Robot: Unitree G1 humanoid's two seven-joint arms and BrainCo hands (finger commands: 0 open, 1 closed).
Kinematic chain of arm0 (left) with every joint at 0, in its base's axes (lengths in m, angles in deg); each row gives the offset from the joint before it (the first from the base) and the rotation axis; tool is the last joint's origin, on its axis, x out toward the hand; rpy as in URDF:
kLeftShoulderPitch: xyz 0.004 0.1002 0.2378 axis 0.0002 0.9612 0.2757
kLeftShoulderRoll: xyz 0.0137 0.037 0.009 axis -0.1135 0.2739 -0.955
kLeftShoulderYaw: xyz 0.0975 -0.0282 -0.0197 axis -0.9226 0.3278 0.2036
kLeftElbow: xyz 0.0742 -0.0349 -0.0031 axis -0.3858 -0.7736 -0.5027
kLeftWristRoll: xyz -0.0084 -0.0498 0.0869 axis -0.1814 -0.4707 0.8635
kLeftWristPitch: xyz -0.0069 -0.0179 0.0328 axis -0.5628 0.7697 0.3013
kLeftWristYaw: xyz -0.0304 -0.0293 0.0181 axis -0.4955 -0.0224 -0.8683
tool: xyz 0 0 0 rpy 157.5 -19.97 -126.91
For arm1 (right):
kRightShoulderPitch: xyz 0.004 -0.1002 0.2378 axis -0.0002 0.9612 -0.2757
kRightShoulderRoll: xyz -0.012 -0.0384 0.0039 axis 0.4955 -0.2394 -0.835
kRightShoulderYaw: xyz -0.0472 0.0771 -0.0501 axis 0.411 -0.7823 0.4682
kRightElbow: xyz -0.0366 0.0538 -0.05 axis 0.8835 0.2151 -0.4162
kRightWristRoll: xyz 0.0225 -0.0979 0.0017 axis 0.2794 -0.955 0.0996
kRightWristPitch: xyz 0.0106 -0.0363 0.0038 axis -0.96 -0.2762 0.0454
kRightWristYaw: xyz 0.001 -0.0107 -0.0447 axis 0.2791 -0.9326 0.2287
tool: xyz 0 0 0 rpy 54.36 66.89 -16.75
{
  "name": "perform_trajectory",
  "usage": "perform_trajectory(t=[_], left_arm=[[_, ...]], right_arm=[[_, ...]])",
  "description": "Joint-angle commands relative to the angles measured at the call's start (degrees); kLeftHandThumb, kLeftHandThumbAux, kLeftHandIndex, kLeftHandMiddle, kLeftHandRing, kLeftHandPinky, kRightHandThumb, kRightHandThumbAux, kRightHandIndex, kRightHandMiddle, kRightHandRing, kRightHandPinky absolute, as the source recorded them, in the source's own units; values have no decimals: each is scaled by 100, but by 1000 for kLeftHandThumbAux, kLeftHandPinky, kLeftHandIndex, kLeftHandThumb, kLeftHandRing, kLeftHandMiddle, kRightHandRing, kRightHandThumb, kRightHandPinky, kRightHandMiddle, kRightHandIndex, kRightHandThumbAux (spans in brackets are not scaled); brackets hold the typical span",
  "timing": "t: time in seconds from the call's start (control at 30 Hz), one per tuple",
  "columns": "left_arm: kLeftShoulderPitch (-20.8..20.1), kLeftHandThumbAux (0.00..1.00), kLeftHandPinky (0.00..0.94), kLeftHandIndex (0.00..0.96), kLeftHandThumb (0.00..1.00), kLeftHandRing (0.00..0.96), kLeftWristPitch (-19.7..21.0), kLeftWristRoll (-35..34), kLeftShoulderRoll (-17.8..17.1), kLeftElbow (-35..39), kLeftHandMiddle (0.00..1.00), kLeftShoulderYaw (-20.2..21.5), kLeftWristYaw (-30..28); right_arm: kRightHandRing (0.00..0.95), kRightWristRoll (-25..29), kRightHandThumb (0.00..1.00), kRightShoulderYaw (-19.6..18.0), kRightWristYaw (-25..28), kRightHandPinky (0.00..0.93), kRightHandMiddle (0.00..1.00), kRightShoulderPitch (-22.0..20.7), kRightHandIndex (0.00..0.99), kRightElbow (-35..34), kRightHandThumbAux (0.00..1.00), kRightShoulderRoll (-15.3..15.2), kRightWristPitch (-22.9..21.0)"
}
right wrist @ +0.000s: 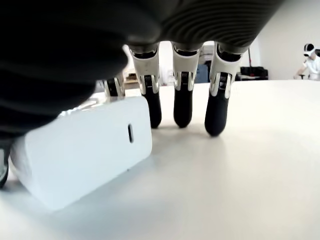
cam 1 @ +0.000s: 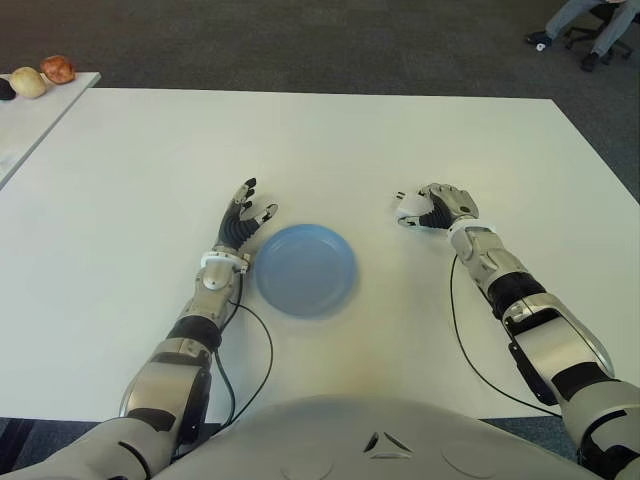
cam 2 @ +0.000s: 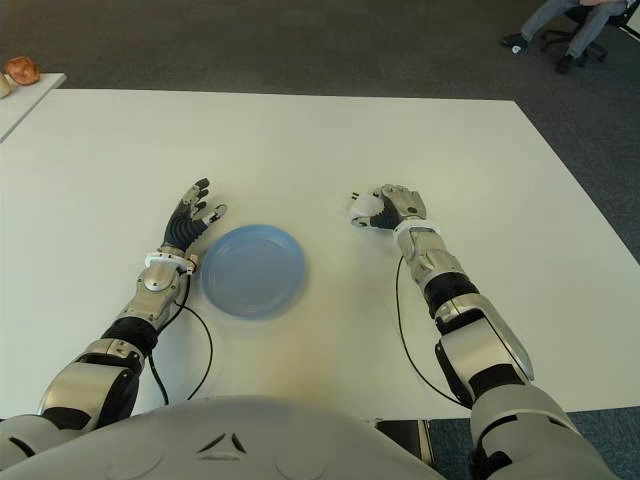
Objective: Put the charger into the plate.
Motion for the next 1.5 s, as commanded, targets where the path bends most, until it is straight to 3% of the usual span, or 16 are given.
perform_trajectory(t=[0.03,0.6,0.77,1.17,1.5], left_arm=[[361,560,1,7,0,0,655,128,55,-470,2,-127,-198],[334,556,1,11,0,0,581,127,58,-528,5,-102,-152],[327,550,11,10,0,0,559,191,38,-547,7,-143,-116],[233,574,0,10,0,0,732,219,71,-676,6,-157,-76],[180,556,2,8,0,0,570,203,137,-784,3,-151,-50]], right_arm=[[738,5,801,61,69,777,593,207,407,197,641,212,-314],[776,145,851,-28,-40,734,515,262,405,13,675,250,-459],[796,111,851,8,-23,781,519,284,403,-79,675,206,-423],[807,110,850,52,-63,814,519,328,400,-172,677,78,-173],[839,153,851,-55,-320,844,529,432,401,-463,677,-48,120]])
